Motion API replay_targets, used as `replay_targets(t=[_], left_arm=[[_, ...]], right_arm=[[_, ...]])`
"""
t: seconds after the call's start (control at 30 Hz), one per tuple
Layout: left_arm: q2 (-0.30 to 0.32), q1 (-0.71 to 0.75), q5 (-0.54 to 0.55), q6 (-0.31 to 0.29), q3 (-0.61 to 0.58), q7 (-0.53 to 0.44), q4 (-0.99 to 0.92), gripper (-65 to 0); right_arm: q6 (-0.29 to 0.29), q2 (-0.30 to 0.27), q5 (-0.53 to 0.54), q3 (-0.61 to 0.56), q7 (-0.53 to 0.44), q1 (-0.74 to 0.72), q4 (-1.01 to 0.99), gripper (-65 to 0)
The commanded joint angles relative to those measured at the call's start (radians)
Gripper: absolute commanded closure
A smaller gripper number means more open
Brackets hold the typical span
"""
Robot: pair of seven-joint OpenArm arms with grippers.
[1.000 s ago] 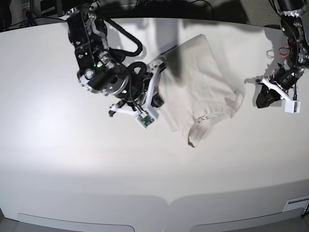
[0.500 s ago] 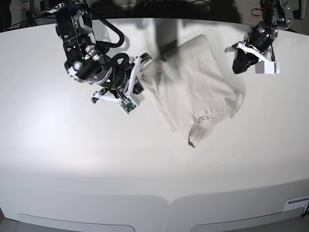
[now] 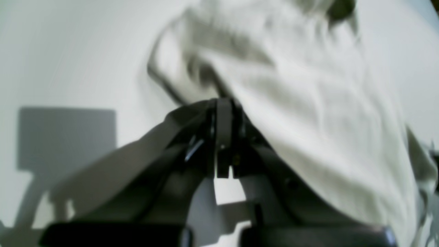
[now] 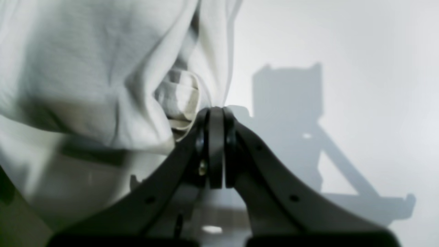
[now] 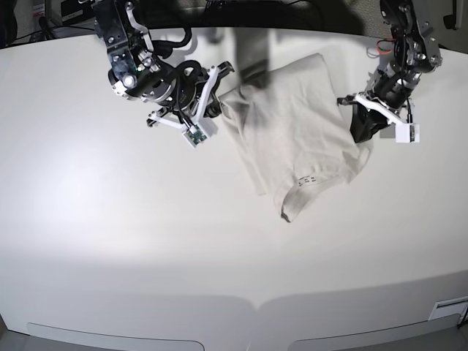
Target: Fold the T-shirt properly
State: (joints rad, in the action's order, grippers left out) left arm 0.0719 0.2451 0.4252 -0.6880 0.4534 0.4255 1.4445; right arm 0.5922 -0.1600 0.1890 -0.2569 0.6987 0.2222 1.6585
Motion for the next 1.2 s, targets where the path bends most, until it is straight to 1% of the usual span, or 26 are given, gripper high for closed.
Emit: replay_targets(t=[0.0,0.17,0.27,0.33,0.47,0.57,0.67,0.8,0.87,0.93,0.97,1.1,1.17], left_arm=[[0.008,-0.019,0.011,-0.01,0.003,-0.023,0.015,0.0],[0.008,-0.065,-0.018,-0.01,0.003,-0.023,0.004,0.0],[0.009,-0.085,-0.018,-0.01,0.003,-0.023,-0.036,0.0],[0.01,-0.102,-0.047,-0.01,0.003,-0.029,-0.066,0.0],[0.012,-0.124,-0.119,-0.01,0.003,-0.054,-0.093,0.0],[0.028,-0.126,-0.121,-0.01,0.003,-0.06,-0.093,0.0],[0.057,-0.122,-0.117,-0.01,0.004,-0.055,-0.087,0.0],[0.104,-0.078,-0.048,-0.01,0.005,-0.062,-0.049,0.0],[0.127,-0.046,-0.031,-0.01,0.005,-0.061,-0.018,0.0],[0.145,-0.011,-0.031,-0.01,0.004,-0.06,0.013,0.0],[0.151,0.007,-0.031,0.006,0.005,-0.061,0.028,0.0],[0.171,0.094,-0.031,0.065,0.008,-0.061,0.099,0.0],[0.17,0.14,-0.031,0.084,0.02,-0.061,0.138,0.0]], right_arm=[[0.01,0.002,0.009,-0.008,-0.006,0.001,0.015,0.0],[0.01,0.002,0.032,-0.05,-0.006,0.017,0.015,0.0],[0.01,0.002,0.032,-0.101,-0.007,0.025,0.015,0.0],[0.009,0.002,0.03,-0.14,-0.008,0.025,0.015,0.0],[-0.029,0.002,0.028,-0.186,-0.026,0.025,0.015,0.0],[-0.036,0.001,0.009,-0.185,-0.026,0.024,0.015,0.0],[-0.045,0.0,-0.006,-0.156,-0.023,0.024,0.033,0.0],[-0.044,-0.001,0.006,-0.065,-0.019,0.025,0.084,0.0],[-0.043,-0.001,0.042,-0.005,-0.011,0.025,0.121,0.0],[-0.041,-0.001,0.094,0.053,0.017,0.025,0.157,0.0],[-0.035,-0.001,0.119,0.079,0.038,0.025,0.174,0.0],[0.031,-0.001,0.194,0.164,0.121,0.031,0.222,0.0],[0.043,-0.001,0.232,0.199,0.151,0.037,0.237,0.0]])
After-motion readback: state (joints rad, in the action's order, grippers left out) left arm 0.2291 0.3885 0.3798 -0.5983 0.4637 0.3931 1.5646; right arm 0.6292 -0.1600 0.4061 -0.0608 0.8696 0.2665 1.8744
